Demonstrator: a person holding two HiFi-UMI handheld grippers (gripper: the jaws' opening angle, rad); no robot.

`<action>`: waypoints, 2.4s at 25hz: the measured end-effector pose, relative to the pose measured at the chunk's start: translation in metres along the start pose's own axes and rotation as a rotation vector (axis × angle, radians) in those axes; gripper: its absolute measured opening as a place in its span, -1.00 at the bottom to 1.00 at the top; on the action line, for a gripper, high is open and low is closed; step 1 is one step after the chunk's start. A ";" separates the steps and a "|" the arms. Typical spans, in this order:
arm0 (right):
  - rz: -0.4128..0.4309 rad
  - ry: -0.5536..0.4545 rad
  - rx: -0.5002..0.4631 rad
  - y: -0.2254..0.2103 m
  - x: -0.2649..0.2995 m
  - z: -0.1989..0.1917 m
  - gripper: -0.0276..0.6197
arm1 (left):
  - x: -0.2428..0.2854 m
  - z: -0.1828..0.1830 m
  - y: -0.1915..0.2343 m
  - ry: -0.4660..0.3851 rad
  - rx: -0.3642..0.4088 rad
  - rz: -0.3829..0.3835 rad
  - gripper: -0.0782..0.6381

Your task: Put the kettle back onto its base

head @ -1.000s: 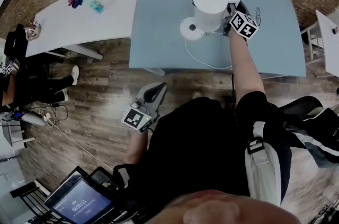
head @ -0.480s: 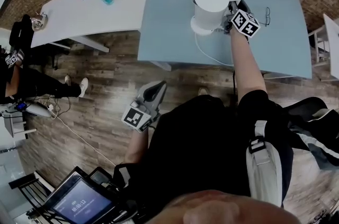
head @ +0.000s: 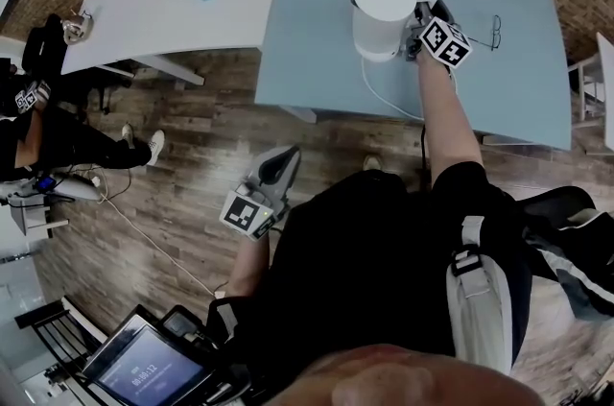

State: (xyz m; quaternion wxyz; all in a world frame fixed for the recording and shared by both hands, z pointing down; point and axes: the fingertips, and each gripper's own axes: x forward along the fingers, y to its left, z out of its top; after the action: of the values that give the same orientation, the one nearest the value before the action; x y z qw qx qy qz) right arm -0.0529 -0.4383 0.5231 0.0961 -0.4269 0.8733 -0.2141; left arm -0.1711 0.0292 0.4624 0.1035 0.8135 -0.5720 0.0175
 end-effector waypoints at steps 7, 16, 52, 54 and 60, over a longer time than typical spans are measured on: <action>0.006 0.022 0.022 -0.007 0.005 -0.017 -0.41 | 0.005 0.004 0.002 -0.008 0.000 0.018 -0.78; -0.007 0.055 0.030 -0.017 0.010 -0.032 -0.40 | 0.014 0.005 0.004 0.005 -0.013 0.031 -0.78; -0.029 0.136 -0.135 -0.022 -0.004 -0.049 -0.46 | 0.043 0.008 0.002 -0.015 -0.024 -0.004 -0.78; -0.028 0.145 -0.150 -0.021 -0.007 -0.049 -0.46 | 0.044 0.008 0.002 -0.020 -0.017 -0.013 -0.78; -0.036 0.160 -0.175 -0.021 -0.017 -0.056 -0.46 | 0.048 0.006 0.002 -0.027 -0.023 -0.024 -0.78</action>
State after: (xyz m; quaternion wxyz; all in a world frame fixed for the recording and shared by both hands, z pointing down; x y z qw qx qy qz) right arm -0.0477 -0.4201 0.5821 -0.0156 -0.4308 0.8857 -0.1722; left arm -0.1575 -0.0170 0.4636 0.1054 0.8193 -0.5635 -0.0014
